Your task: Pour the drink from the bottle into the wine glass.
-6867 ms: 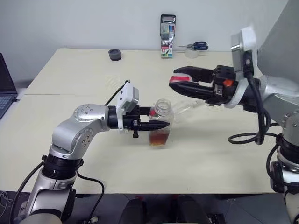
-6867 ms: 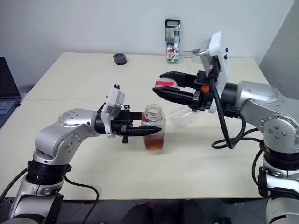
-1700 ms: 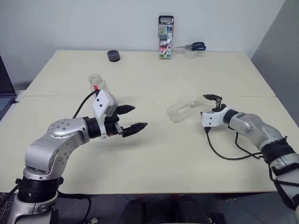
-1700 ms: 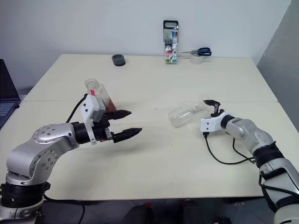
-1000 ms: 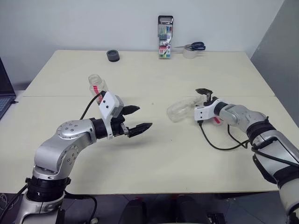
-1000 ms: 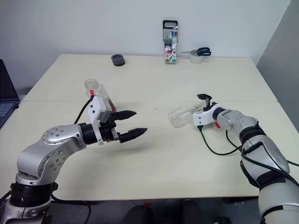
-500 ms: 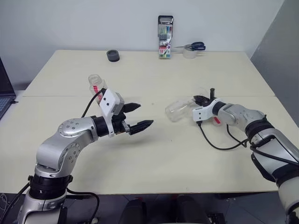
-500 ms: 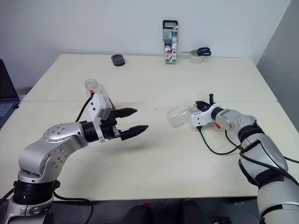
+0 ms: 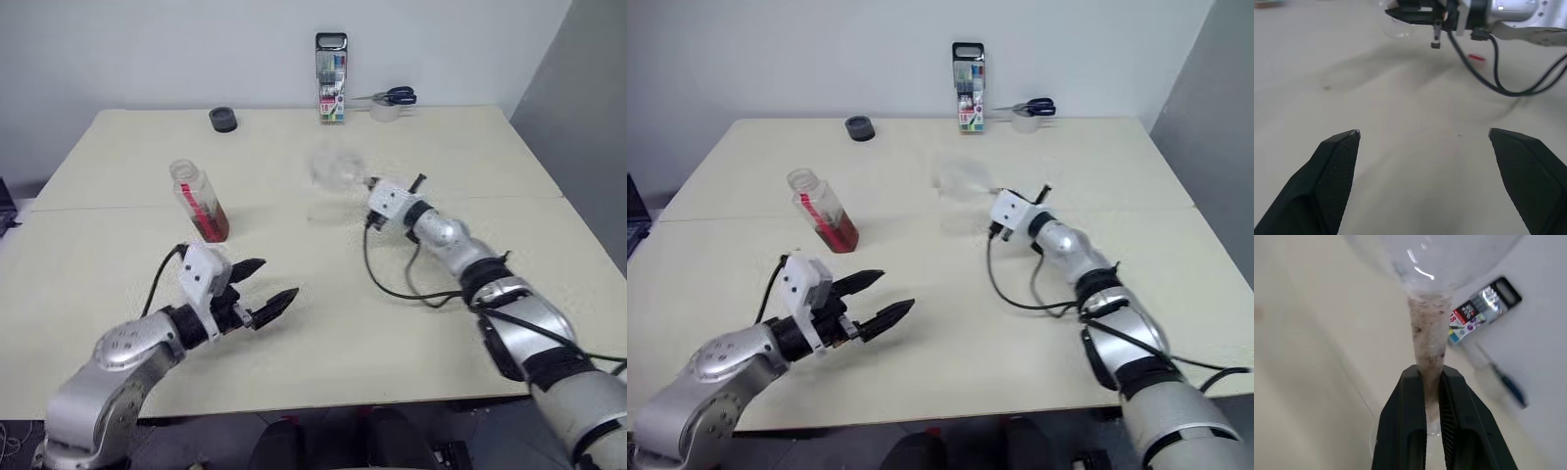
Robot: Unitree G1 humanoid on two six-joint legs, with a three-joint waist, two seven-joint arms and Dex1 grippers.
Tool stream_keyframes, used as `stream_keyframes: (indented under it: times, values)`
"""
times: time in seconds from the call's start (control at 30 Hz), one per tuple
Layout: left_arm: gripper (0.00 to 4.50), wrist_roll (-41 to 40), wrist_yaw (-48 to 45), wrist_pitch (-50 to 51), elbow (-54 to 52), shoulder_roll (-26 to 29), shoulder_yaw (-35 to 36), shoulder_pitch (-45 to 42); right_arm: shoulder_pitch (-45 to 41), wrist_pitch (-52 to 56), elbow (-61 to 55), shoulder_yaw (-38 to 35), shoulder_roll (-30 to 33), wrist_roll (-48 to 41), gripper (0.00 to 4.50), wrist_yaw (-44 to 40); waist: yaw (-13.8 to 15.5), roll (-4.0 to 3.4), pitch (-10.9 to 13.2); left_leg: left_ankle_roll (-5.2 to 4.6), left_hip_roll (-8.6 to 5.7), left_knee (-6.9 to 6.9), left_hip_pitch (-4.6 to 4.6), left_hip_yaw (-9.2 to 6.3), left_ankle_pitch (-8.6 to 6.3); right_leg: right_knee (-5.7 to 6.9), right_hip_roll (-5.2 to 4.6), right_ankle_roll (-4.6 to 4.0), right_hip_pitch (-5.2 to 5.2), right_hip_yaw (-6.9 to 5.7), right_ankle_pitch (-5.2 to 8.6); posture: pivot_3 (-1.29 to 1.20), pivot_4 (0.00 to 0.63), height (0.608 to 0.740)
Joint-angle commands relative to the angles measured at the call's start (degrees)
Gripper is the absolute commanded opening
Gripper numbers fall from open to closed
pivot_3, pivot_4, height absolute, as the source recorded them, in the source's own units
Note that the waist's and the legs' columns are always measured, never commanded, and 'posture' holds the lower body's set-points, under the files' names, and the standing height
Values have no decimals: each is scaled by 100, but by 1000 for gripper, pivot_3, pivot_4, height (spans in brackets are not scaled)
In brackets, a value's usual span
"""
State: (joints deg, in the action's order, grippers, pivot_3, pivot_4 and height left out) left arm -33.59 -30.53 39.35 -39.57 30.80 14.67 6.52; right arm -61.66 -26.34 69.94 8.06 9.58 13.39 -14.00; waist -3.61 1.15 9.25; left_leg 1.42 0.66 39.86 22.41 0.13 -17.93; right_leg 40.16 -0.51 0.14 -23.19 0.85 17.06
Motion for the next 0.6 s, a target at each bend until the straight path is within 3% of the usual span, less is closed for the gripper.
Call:
stream_keyframes:
  times: [0.03, 0.33, 0.6]
  values:
    - [4500, -111, 581, -26, -609, -273, 315, 198, -160, 802, -294, -832, -491, -1083, 84, -330, 93, 1, -1, -1, -3, 1, 1, -1, -1, -3, -3, 0, 2, -2, 0, 0, 150, 740]
    - [4500, -329, 1247, 57, -1132, -529, 594, 683, 141, 1345, -611, -1260, -1557, -1804, 84, -597, 168, 0, -1, -2, -10, -3, 12, -1, -1, -12, -13, 0, -7, -9, 0, 0, 150, 740]
    - [4500, -296, 1338, -137, -1072, -468, 643, 856, 865, 1393, -701, -604, -1625, -1137, 84, -224, 173, 1, -7, -1, -11, -2, 6, 1, -1, -9, -13, 0, -3, -7, 0, 0, 150, 740]
